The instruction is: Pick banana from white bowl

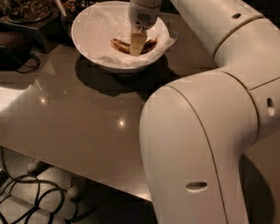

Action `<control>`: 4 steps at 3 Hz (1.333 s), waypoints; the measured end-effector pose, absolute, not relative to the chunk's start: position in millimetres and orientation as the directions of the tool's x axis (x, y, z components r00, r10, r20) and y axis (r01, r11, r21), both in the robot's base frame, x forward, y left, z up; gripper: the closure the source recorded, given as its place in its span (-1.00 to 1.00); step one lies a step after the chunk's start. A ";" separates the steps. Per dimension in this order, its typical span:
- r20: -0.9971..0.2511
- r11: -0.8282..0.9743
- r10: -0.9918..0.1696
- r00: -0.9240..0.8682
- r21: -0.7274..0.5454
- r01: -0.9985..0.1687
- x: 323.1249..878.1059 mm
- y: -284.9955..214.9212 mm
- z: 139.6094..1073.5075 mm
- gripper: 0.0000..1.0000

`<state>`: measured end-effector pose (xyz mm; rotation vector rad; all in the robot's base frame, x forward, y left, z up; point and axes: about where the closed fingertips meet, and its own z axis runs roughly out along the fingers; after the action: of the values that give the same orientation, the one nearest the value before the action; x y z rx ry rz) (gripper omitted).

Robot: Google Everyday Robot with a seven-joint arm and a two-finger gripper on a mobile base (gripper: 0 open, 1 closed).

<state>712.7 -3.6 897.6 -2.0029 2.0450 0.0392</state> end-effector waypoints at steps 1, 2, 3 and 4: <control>-0.226 0.017 -0.973 0.038 -0.236 -0.972 690.9 -5.2 924.2 1.00; -0.220 0.002 -0.974 0.054 -0.247 -0.969 675.5 -5.8 931.1 1.00; -0.210 -0.011 -0.975 0.071 -0.276 -0.961 665.7 0.5 938.1 1.00; -0.193 -0.021 -0.978 0.084 -0.307 -0.951 639.3 6.3 956.0 1.00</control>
Offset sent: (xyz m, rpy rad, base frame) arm -0.0186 0.0012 0.0247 -0.0058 -0.0680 0.0364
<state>639.3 6.3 956.0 -2.0151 1.9089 -0.1019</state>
